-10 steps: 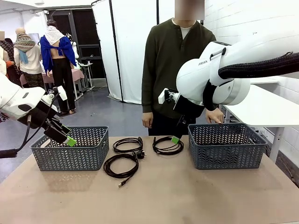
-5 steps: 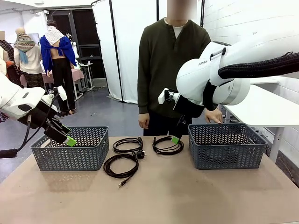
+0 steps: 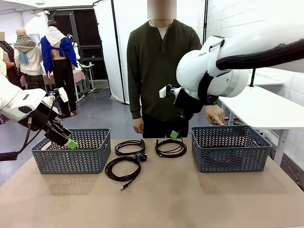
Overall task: Organize the cables according to human instructions.
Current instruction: Pick up a bundle of cables and place it in the basket indicated by the human.
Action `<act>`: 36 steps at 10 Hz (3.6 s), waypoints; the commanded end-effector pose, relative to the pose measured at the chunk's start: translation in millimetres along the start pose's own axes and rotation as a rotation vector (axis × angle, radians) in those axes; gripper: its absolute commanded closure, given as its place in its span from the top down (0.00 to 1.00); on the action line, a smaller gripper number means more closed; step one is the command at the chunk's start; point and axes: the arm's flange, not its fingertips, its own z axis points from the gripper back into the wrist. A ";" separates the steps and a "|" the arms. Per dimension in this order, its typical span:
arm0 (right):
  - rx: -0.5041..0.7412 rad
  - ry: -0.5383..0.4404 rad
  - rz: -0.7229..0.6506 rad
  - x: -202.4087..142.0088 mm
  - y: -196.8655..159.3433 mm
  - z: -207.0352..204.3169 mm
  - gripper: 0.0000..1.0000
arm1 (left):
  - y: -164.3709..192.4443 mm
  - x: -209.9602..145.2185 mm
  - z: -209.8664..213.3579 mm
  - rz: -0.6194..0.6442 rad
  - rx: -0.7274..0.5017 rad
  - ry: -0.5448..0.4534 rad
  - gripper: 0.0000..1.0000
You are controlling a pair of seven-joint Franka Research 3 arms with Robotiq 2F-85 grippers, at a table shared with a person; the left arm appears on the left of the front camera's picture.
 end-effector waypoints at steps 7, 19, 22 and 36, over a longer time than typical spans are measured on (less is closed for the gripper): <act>-0.080 0.100 -0.434 96.7 -70.4 -41.8 1.00 | 3.1 -4.0 -1.4 -0.014 -0.015 -0.012 1.00; -0.109 0.132 -0.486 115.2 -85.1 -80.1 1.00 | 3.1 -4.0 -1.4 -0.014 -0.015 -0.012 1.00; -0.130 0.120 -0.627 126.2 -96.2 -101.2 1.00 | 3.1 -4.0 -1.4 -0.014 -0.015 -0.012 1.00; -0.171 0.179 -0.867 122.5 -135.9 -191.1 1.00 | 3.1 -4.0 -1.4 -0.014 -0.015 -0.012 1.00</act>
